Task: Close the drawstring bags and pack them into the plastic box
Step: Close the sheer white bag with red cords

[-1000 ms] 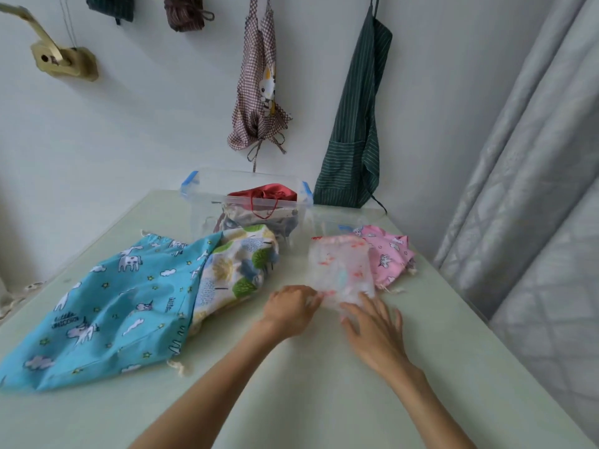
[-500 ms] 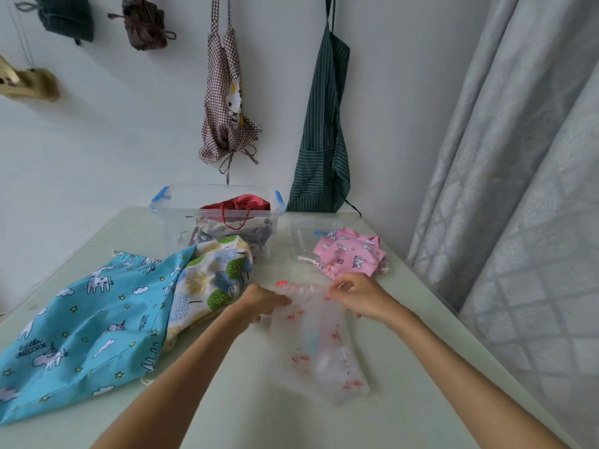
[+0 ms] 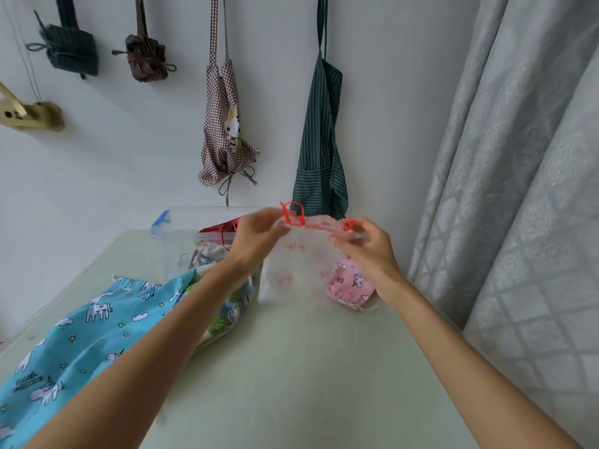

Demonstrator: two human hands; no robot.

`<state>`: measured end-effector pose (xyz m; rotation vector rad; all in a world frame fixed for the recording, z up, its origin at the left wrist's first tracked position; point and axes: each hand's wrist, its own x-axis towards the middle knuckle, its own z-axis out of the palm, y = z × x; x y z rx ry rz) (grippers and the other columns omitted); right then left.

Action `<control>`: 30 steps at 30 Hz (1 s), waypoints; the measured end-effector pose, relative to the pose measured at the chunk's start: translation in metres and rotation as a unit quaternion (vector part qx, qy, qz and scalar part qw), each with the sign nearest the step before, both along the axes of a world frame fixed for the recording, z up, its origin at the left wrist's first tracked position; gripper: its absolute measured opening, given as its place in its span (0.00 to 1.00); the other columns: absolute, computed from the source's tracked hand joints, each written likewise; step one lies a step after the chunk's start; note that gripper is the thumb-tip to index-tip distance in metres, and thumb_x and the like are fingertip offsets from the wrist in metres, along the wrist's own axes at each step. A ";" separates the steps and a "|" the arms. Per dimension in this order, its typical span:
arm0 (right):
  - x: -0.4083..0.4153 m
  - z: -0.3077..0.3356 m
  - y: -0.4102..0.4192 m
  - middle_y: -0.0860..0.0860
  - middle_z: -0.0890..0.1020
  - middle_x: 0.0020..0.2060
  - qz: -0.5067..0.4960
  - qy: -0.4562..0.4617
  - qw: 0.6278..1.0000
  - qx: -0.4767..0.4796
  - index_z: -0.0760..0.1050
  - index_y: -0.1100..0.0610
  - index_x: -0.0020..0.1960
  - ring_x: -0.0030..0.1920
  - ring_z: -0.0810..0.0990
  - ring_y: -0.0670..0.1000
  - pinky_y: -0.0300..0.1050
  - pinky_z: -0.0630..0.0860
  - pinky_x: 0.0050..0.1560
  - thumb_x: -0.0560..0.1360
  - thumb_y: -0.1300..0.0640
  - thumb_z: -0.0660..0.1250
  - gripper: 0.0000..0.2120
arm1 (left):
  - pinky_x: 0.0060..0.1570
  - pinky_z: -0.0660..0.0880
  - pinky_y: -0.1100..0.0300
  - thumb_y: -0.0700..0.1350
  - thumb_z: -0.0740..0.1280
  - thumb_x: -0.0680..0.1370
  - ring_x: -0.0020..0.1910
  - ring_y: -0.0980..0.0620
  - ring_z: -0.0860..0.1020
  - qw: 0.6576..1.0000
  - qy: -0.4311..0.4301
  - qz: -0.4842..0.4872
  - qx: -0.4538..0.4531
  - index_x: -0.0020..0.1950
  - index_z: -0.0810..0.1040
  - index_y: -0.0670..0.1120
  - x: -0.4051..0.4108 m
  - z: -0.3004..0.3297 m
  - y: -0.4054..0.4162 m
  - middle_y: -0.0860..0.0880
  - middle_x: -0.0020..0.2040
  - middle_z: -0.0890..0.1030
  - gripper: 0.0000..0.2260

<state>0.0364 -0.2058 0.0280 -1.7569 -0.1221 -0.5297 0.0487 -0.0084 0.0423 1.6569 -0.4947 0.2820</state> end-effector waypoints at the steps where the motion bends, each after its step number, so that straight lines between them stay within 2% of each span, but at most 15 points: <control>1: -0.004 0.007 0.002 0.44 0.80 0.39 -0.007 -0.046 0.999 -0.013 0.75 0.50 0.45 0.36 0.78 0.42 0.38 0.78 0.37 0.69 0.63 0.74 0.12 | 0.51 0.76 0.66 0.39 0.68 0.76 0.49 0.55 0.80 0.999 -0.033 0.013 -0.015 0.45 0.81 0.52 -0.001 0.010 -0.003 0.54 0.46 0.83 0.08; 4: -0.018 0.004 0.004 0.44 0.78 0.42 -0.005 -0.095 0.994 -0.056 0.72 0.50 0.45 0.39 0.79 0.40 0.33 0.77 0.41 0.68 0.63 0.75 0.14 | 0.62 0.71 0.54 0.44 0.71 0.74 0.57 0.55 0.78 0.993 -0.096 0.061 0.020 0.43 0.81 0.59 0.001 0.011 -0.004 0.59 0.51 0.81 0.08; 6: -0.025 -0.022 0.003 0.44 0.78 0.41 -0.008 -0.066 0.994 -0.089 0.70 0.49 0.43 0.41 0.79 0.44 0.32 0.74 0.40 0.68 0.60 0.76 0.15 | 0.62 0.70 0.49 0.45 0.73 0.71 0.60 0.49 0.75 0.983 -0.108 0.096 0.112 0.43 0.82 0.61 0.002 -0.012 0.000 0.53 0.56 0.80 0.09; 7: -0.029 -0.041 0.001 0.44 0.77 0.39 -0.015 -0.047 0.993 -0.106 0.70 0.49 0.42 0.40 0.79 0.46 0.32 0.73 0.40 0.68 0.59 0.76 0.15 | 0.61 0.71 0.48 0.45 0.74 0.69 0.59 0.46 0.75 0.974 -0.105 0.109 0.166 0.44 0.82 0.60 0.000 -0.028 0.002 0.49 0.56 0.79 0.10; 9: -0.039 -0.081 -0.003 0.43 0.77 0.36 -0.036 0.014 0.985 -0.167 0.69 0.47 0.39 0.38 0.77 0.48 0.34 0.71 0.38 0.67 0.58 0.76 0.15 | 0.54 0.73 0.50 0.46 0.76 0.68 0.53 0.45 0.75 0.950 -0.081 0.126 0.273 0.44 0.83 0.60 -0.006 -0.066 0.005 0.48 0.50 0.79 0.10; 11: -0.054 -0.118 -0.006 0.41 0.76 0.33 -0.054 0.103 0.958 -0.264 0.69 0.46 0.36 0.35 0.75 0.43 0.39 0.70 0.39 0.66 0.54 0.75 0.14 | 0.49 0.72 0.56 0.46 0.75 0.69 0.51 0.48 0.74 0.924 -0.031 0.130 0.359 0.44 0.84 0.59 -0.021 -0.102 0.006 0.50 0.47 0.79 0.08; 14: -0.077 -0.145 -0.012 0.40 0.75 0.37 -0.041 0.148 0.927 -0.342 0.71 0.44 0.36 0.32 0.70 0.36 0.41 0.67 0.39 0.66 0.51 0.72 0.09 | 0.46 0.70 0.62 0.44 0.73 0.71 0.48 0.53 0.74 0.898 0.037 0.059 0.434 0.50 0.83 0.57 -0.039 -0.136 0.016 0.52 0.49 0.78 0.11; 16: -0.086 -0.142 -0.019 0.40 0.74 0.39 -0.031 0.147 0.921 -0.360 0.71 0.42 0.35 0.33 0.71 0.38 0.41 0.69 0.39 0.67 0.51 0.71 0.09 | 0.50 0.74 0.61 0.40 0.71 0.72 0.47 0.53 0.75 0.900 0.087 0.010 0.426 0.58 0.79 0.54 -0.048 -0.145 0.026 0.51 0.53 0.78 0.17; 18: -0.091 -0.134 -0.026 0.42 0.75 0.40 -0.035 0.139 0.913 -0.382 0.71 0.41 0.34 0.34 0.73 0.42 0.42 0.72 0.41 0.68 0.52 0.71 0.10 | 0.55 0.76 0.55 0.38 0.66 0.75 0.50 0.50 0.78 0.918 0.133 0.015 0.374 0.64 0.72 0.50 -0.057 -0.146 0.034 0.48 0.58 0.78 0.18; 20: -0.096 -0.127 -0.031 0.42 0.78 0.42 -0.048 0.133 0.920 -0.365 0.73 0.41 0.35 0.34 0.75 0.43 0.43 0.74 0.43 0.68 0.52 0.72 0.09 | 0.55 0.76 0.52 0.50 0.61 0.80 0.51 0.48 0.79 0.920 0.169 0.084 0.344 0.61 0.71 0.50 -0.068 -0.144 0.035 0.48 0.56 0.79 0.11; 22: -0.098 -0.122 -0.033 0.41 0.78 0.43 -0.067 0.137 0.931 -0.332 0.74 0.42 0.43 0.34 0.75 0.43 0.43 0.73 0.43 0.68 0.48 0.73 0.08 | 0.53 0.75 0.53 0.65 0.57 0.76 0.50 0.48 0.79 0.893 0.193 0.127 0.388 0.54 0.73 0.52 -0.079 -0.140 0.030 0.51 0.51 0.80 0.20; 24: -0.097 -0.121 -0.029 0.42 0.76 0.44 -0.084 0.178 0.928 -0.318 0.73 0.45 0.52 0.41 0.75 0.46 0.43 0.69 0.44 0.67 0.43 0.72 0.16 | 0.48 0.74 0.57 0.70 0.61 0.71 0.51 0.49 0.79 0.860 0.183 0.148 0.454 0.53 0.75 0.53 -0.088 -0.140 0.020 0.53 0.50 0.79 0.24; 27: -0.092 -0.128 -0.014 0.47 0.74 0.47 -0.082 0.237 0.908 -0.335 0.74 0.49 0.58 0.53 0.77 0.51 0.42 0.67 0.46 0.70 0.41 0.69 0.20 | 0.41 0.69 0.60 0.64 0.67 0.70 0.52 0.50 0.78 0.851 0.160 0.164 0.473 0.53 0.77 0.55 -0.090 -0.150 0.006 0.54 0.51 0.80 0.18; 30: -0.090 -0.133 -0.009 0.47 0.79 0.45 -0.107 0.218 0.912 -0.331 0.80 0.49 0.52 0.52 0.79 0.52 0.43 0.72 0.46 0.72 0.47 0.69 0.11 | 0.42 0.71 0.59 0.58 0.67 0.74 0.50 0.50 0.79 0.878 0.148 0.164 0.425 0.50 0.81 0.55 -0.086 -0.156 0.009 0.55 0.49 0.82 0.10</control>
